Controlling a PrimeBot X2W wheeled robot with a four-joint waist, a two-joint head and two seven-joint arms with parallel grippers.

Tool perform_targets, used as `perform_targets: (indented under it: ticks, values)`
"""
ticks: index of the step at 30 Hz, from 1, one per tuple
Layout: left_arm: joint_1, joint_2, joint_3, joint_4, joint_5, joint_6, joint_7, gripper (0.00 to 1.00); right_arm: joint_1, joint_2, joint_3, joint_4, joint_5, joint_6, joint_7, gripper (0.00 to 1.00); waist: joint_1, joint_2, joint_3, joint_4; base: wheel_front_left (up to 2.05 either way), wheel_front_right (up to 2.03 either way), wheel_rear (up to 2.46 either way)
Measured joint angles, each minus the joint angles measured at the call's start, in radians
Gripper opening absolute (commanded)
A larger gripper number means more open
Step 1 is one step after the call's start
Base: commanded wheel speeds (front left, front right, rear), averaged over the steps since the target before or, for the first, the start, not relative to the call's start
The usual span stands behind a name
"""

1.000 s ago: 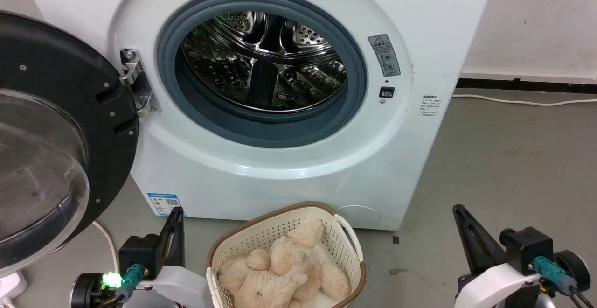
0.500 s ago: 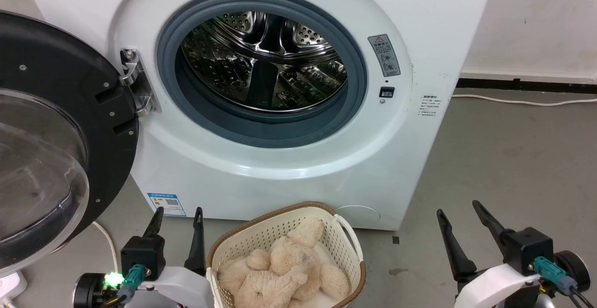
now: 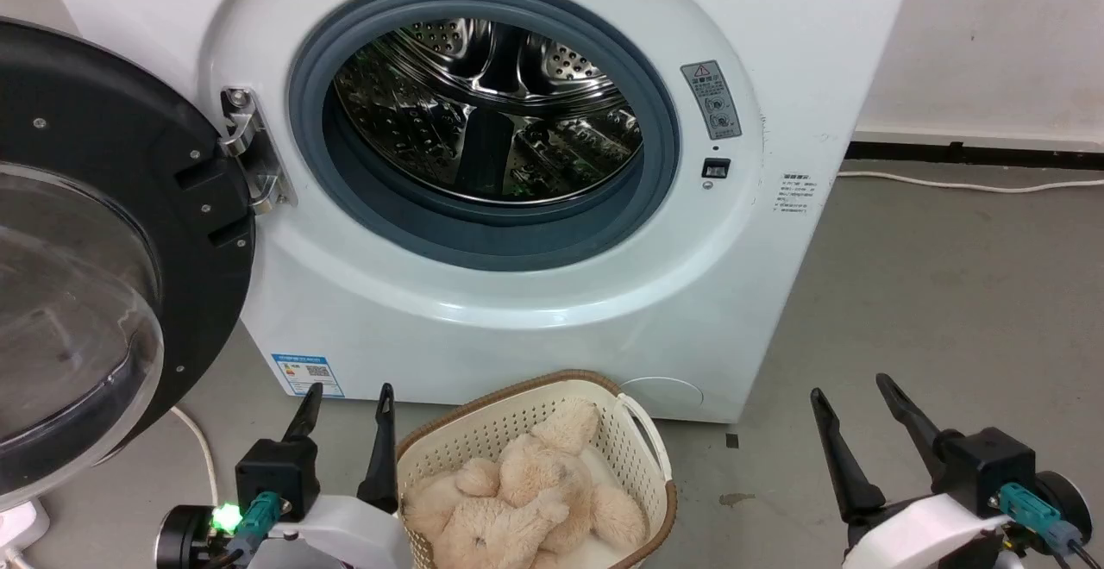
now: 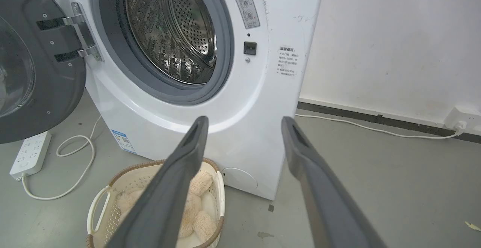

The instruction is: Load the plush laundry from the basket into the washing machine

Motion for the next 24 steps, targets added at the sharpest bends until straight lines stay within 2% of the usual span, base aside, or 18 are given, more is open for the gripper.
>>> perform_targets:
  ticks: [13, 24]
  values:
    - [-0.024, 0.0, -0.044, 0.059, -0.049, 0.008, 0.015, 1.0, 0.009, 0.0, -0.006, -0.002, 0.034, 0.0, -0.025, 1.0, 0.0, 0.0, 0.027, -0.007, 0.0, 0.0, 0.0]
    - [-0.116, 0.0, -0.106, 0.192, -0.124, 0.019, 0.075, 1.0, 0.008, 0.0, -0.012, -0.007, 0.071, 0.0, -0.051, 1.0, 0.0, 0.0, 0.086, -0.028, 0.0, 0.0, 0.0]
